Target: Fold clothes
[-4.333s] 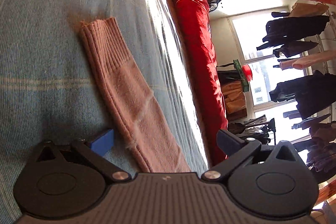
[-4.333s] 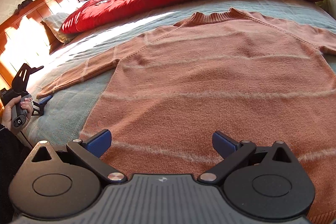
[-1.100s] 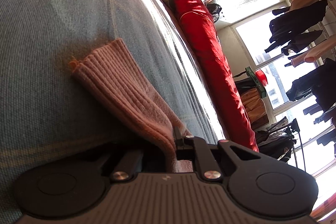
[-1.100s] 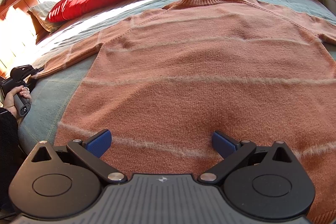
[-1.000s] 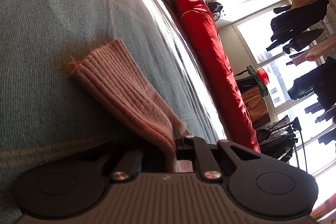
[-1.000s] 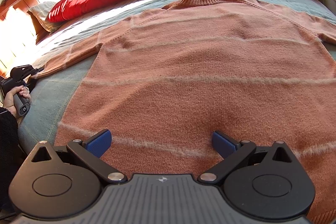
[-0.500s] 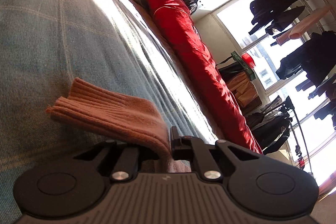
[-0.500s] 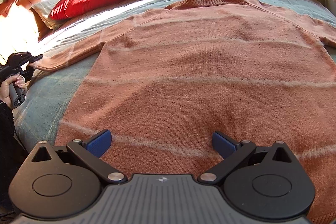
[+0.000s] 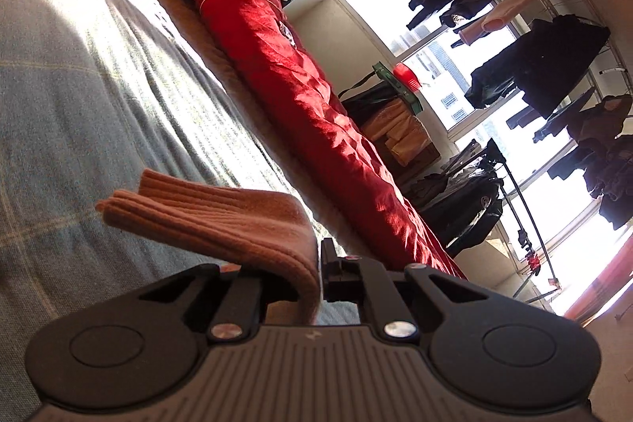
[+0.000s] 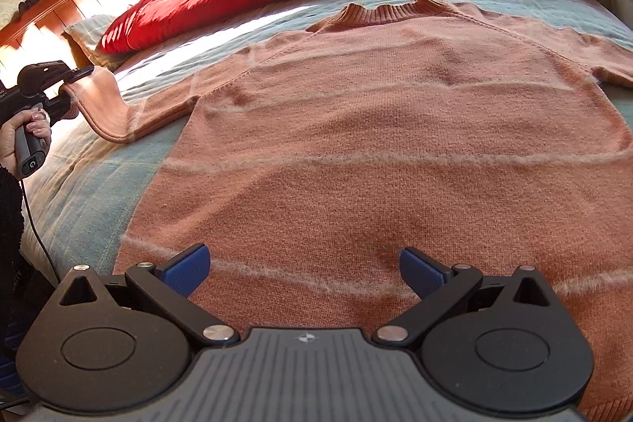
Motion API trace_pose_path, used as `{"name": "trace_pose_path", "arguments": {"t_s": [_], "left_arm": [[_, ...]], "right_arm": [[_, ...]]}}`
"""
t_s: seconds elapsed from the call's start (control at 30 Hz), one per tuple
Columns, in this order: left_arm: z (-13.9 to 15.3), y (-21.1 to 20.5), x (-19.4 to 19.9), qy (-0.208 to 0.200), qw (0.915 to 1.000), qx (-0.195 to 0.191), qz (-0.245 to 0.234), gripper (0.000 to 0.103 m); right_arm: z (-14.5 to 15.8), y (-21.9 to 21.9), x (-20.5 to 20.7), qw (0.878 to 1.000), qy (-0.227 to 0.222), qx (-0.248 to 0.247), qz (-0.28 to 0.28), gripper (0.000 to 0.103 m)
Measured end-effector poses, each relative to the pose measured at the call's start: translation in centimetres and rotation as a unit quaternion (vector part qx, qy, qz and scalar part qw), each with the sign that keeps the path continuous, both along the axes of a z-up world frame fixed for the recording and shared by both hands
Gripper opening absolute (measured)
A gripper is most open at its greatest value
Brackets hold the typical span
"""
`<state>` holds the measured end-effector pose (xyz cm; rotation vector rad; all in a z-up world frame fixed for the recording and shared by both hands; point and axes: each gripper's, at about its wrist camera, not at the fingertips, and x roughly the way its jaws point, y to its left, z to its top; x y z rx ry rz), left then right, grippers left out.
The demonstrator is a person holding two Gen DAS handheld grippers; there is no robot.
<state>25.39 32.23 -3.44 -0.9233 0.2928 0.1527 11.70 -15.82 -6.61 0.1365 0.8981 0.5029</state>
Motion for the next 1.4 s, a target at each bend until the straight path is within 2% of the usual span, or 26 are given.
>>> {"name": "trace_pose_path", "arguments": {"t_s": [0.47, 0.6, 0.97, 1.4], "left_arm": [[5.2, -10.4, 6.2, 0.015, 0.9937, 0.029, -0.107, 0.006], [6.6, -13.5, 7.8, 0.022, 0.99, 0.048, -0.131, 0.006], [9.9, -21.0, 11.2, 0.02, 0.9793, 0.07, -0.189, 0.007], [11.0, -29.2, 14.5, 0.034, 0.964, 0.101, -0.243, 0.007]], "right_arm": [[-0.5, -3.6, 0.3, 0.999, 0.001, 0.039, -0.014, 0.103], [-0.6, -4.4, 0.3, 0.999, -0.002, 0.042, -0.016, 0.103], [-1.2, -6.4, 0.3, 0.997, -0.005, 0.07, -0.011, 0.103], [-1.4, -7.2, 0.3, 0.997, -0.008, 0.079, 0.014, 0.103]]}}
